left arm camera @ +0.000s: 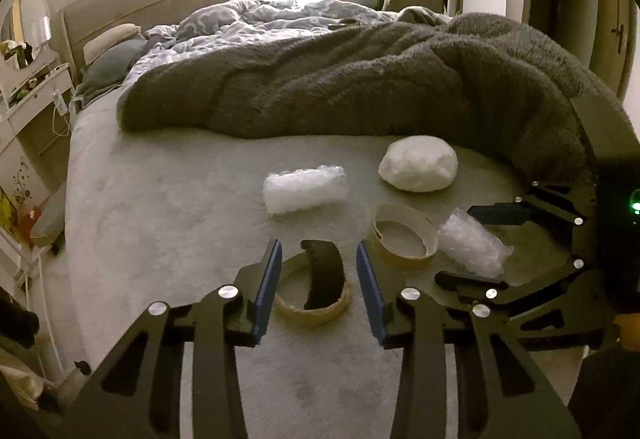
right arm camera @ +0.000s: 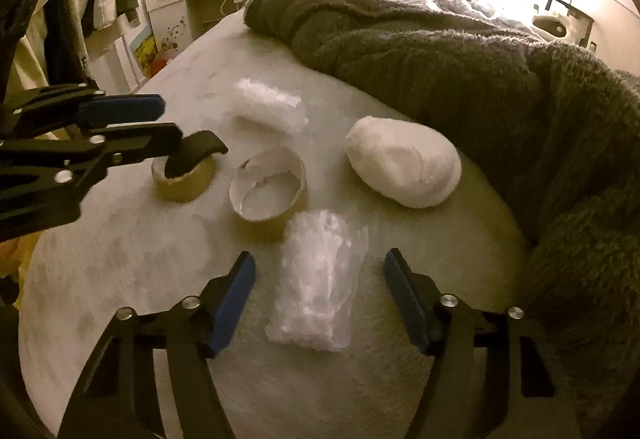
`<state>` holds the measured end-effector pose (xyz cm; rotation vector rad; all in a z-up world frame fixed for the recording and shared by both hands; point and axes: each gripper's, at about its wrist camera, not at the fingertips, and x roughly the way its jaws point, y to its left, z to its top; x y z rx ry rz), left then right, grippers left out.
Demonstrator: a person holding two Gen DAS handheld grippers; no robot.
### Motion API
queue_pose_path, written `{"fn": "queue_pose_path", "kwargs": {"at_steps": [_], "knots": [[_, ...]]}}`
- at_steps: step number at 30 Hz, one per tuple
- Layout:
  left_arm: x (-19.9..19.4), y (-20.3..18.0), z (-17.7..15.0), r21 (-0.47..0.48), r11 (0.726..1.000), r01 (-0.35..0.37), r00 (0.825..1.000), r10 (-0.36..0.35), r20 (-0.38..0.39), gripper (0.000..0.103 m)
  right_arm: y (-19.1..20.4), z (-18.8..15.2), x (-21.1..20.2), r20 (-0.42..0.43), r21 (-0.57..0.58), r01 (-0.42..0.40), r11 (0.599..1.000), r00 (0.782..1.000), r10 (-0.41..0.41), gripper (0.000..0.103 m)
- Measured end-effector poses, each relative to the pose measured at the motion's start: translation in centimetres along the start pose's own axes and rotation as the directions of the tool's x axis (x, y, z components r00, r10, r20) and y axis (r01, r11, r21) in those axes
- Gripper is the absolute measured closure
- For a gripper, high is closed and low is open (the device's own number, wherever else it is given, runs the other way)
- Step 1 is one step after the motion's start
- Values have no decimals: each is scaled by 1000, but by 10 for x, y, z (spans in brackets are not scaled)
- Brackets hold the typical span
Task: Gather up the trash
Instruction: 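Grasp the brown tape roll with the left tool while the right tool grasps the clear bubble wrap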
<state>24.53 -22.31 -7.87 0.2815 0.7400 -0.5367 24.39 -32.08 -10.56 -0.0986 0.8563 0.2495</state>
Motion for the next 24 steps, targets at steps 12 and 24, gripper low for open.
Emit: {"fn": "queue_pose_path", "kwargs": {"at_steps": [12, 24], "knots": [[27, -7, 6, -1, 999, -34, 998, 34, -44, 70, -5, -5, 1, 7, 14, -33, 999, 999, 33, 41], [39, -9, 7, 5, 998, -59, 996, 59, -73, 80, -12, -9, 0, 17, 22, -57, 998, 998, 57, 43]]}}
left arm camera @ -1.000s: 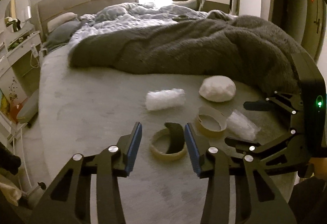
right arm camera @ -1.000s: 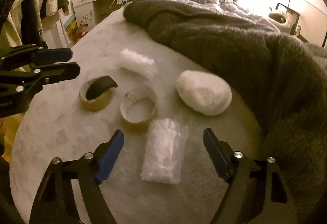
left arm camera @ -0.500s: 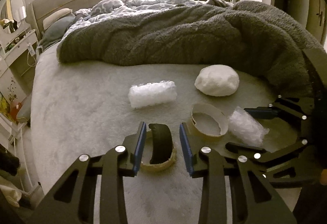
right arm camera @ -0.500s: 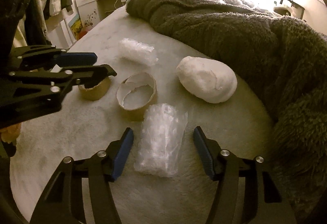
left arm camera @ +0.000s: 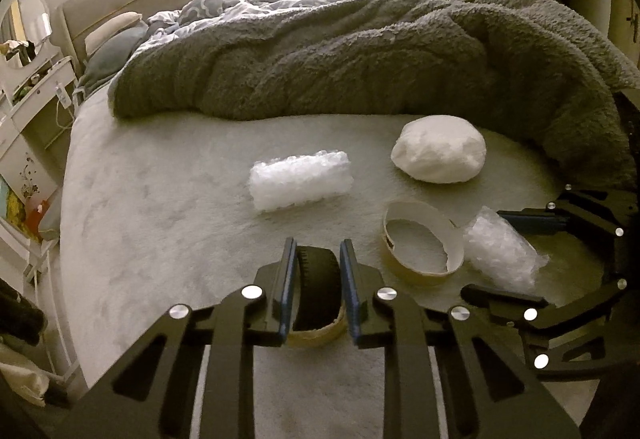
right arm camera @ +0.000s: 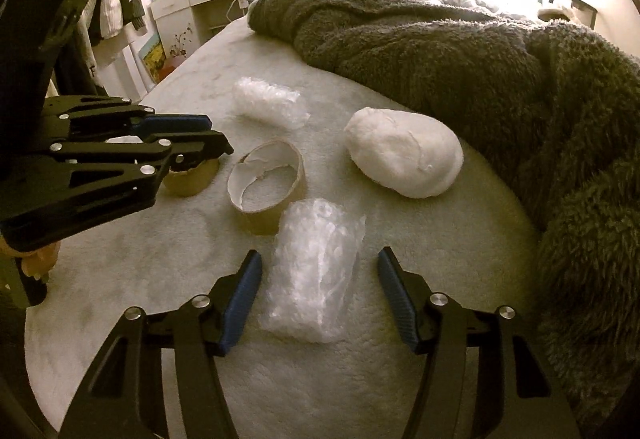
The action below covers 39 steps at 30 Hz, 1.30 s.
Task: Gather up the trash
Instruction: 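Grasp the brown tape roll with the left tool while the right tool grasps the clear bubble wrap, then carry the tape roll and bubble wrap over the black bin with both tools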
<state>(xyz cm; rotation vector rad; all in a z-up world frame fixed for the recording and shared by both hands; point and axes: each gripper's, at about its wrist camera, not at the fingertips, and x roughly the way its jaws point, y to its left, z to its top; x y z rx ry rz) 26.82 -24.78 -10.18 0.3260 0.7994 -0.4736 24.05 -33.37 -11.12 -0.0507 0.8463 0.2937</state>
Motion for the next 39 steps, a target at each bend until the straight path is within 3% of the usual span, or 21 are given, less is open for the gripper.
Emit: {"fn": "queue_pose_path", "kwargs": {"at_steps": [7, 18, 31, 39], "knots": [[-2, 0, 1, 0, 1000, -3, 1000, 3, 7, 81, -5, 1, -2, 3, 23, -13, 1000, 1000, 13, 47], [-32, 8, 7, -24, 999, 43, 992, -40, 119, 81, -15, 5, -4, -33, 69, -5, 998, 999, 7, 67], [-63, 32, 10, -93, 994, 51, 982, -33, 188, 81, -16, 24, -19, 6, 109, 31, 994, 999, -32, 69], [-82, 59, -2, -138, 989, 56, 980, -28, 195, 81, 6, 50, -30, 71, 108, -12, 994, 997, 5, 69]]}}
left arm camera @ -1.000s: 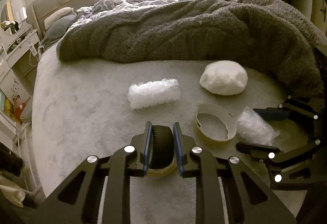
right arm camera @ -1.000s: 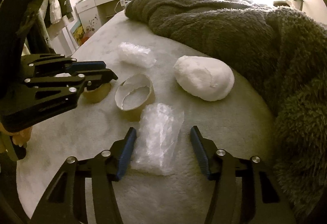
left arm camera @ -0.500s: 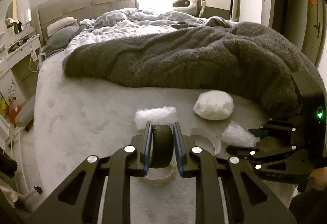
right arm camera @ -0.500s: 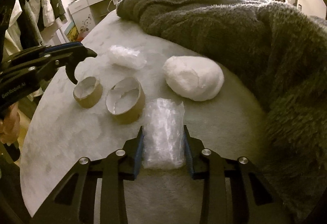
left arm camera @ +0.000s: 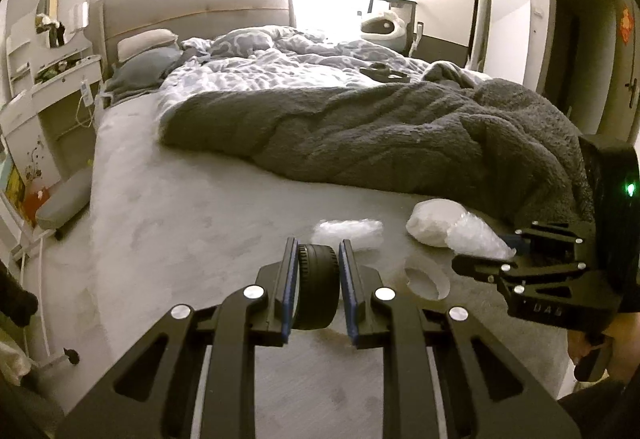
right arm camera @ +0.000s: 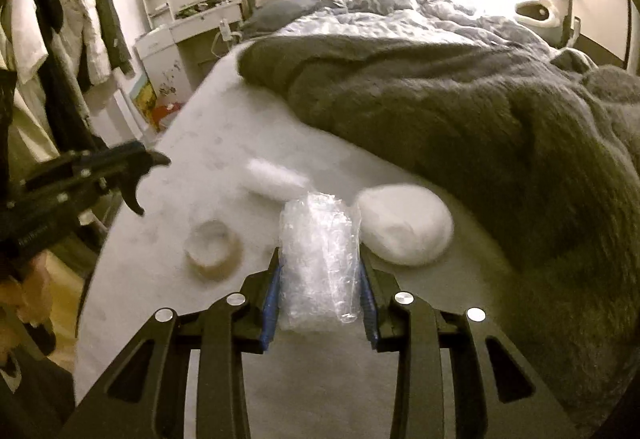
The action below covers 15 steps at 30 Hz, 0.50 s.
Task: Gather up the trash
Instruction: 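Carry the tape roll and bubble wrap over the black bin with both tools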
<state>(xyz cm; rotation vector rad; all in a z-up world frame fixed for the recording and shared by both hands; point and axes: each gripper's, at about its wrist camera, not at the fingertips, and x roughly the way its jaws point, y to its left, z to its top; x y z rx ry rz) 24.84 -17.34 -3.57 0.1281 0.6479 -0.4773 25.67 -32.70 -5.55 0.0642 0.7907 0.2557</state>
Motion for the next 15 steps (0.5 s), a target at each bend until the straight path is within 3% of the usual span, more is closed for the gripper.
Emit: {"fn": "queue_pose_path", "kwargs": {"at_steps": [15], "knots": [[-25, 74, -38, -88, 993, -74, 992, 64, -104, 81, 77, 32, 15, 33, -52, -68, 996, 997, 70, 69]]}}
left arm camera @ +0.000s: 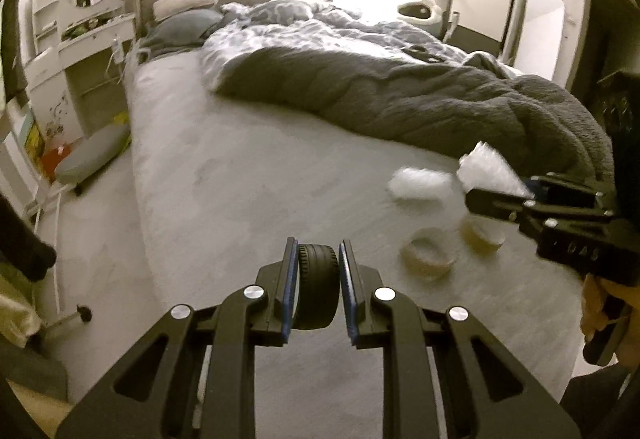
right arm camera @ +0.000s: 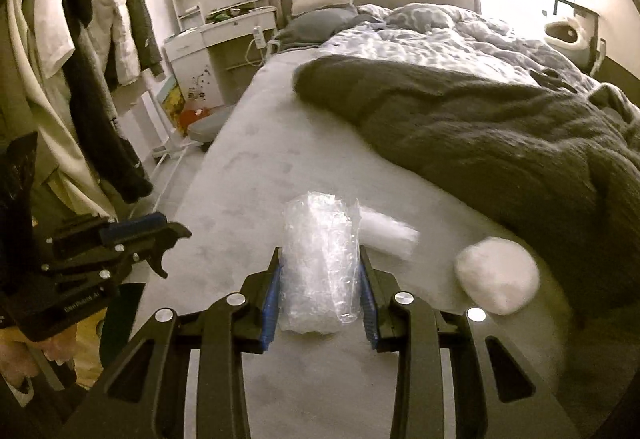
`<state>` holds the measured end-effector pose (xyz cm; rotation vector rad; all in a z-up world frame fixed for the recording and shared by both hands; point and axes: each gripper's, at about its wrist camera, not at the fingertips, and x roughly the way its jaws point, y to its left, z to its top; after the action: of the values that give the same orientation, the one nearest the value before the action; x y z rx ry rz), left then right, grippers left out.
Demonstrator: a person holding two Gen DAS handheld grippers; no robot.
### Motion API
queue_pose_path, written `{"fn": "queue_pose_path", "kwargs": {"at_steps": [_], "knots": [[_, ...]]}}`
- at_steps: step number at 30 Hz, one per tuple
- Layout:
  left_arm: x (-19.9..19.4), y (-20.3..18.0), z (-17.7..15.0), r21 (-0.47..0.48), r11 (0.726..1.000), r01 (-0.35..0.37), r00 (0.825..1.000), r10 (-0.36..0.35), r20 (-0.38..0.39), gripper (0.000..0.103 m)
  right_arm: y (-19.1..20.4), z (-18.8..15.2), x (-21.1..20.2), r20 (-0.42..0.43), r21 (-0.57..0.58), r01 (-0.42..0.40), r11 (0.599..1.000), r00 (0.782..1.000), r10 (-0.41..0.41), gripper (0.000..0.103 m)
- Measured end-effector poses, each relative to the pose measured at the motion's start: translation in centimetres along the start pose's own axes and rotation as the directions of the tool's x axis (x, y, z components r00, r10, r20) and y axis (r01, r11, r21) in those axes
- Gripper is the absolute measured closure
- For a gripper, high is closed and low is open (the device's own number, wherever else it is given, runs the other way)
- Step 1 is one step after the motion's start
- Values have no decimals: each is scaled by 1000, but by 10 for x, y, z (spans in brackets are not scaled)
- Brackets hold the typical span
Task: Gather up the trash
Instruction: 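Carry the tape roll and bubble wrap over the black bin with both tools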
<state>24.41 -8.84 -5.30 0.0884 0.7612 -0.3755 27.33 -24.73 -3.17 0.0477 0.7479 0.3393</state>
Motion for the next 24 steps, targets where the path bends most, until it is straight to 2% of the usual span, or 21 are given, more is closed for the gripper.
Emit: {"fn": "queue_pose_path", "kwargs": {"at_steps": [16, 24], "knots": [[-12, 94, -49, -66, 992, -110, 990, 103, -99, 81, 97, 20, 31, -22, -82, -121, 989, 993, 120, 69], [-7, 131, -81, -107, 985, -131, 979, 112, -172, 81, 135, 21, 53, -67, -110, -171, 979, 984, 164, 68]]}}
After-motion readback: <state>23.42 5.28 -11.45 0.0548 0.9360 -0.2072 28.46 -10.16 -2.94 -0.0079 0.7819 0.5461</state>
